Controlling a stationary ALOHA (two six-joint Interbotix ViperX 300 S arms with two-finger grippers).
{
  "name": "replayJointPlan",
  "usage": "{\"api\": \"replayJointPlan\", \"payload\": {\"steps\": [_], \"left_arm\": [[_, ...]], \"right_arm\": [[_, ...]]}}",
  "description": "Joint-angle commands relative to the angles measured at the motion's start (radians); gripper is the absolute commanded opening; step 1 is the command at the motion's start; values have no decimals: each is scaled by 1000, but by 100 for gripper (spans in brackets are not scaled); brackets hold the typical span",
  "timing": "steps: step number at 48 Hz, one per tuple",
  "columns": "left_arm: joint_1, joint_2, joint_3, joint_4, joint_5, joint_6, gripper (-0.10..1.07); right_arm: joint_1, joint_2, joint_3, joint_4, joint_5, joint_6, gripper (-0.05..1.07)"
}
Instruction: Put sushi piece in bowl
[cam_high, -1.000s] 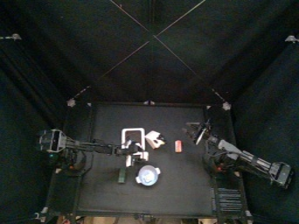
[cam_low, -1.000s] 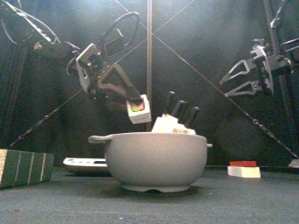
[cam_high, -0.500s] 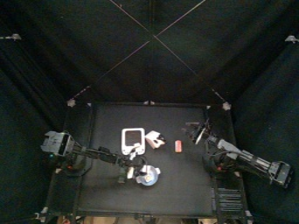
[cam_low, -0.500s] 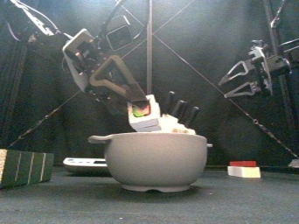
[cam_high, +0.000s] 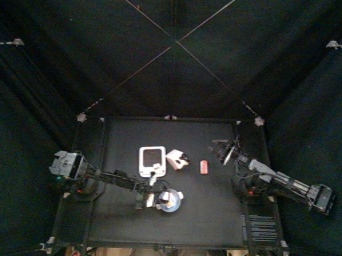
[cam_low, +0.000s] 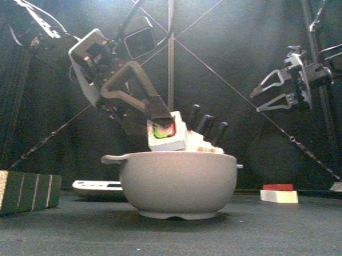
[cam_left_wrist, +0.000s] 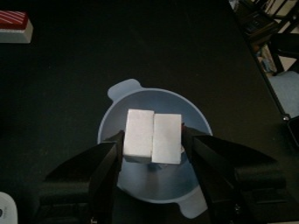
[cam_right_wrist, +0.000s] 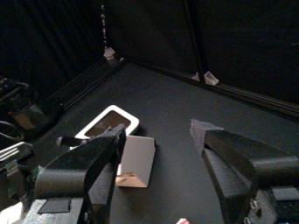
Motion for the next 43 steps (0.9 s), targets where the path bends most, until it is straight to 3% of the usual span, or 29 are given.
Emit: {"api": "replayJointPlan", "payload": {"steps": [1, 11, 43], "left_arm": [[0, -9, -20, -8, -8, 0, 91], [0, -14, -18, -15, -8, 0, 101], [2, -32, -20, -17, -3, 2, 101]], "right_arm": [[-2, 9, -21, 0, -11, -2, 93], [0, 9, -21, 0, -11, -2, 93], [-2, 9, -20, -2, -11, -2, 93]]}}
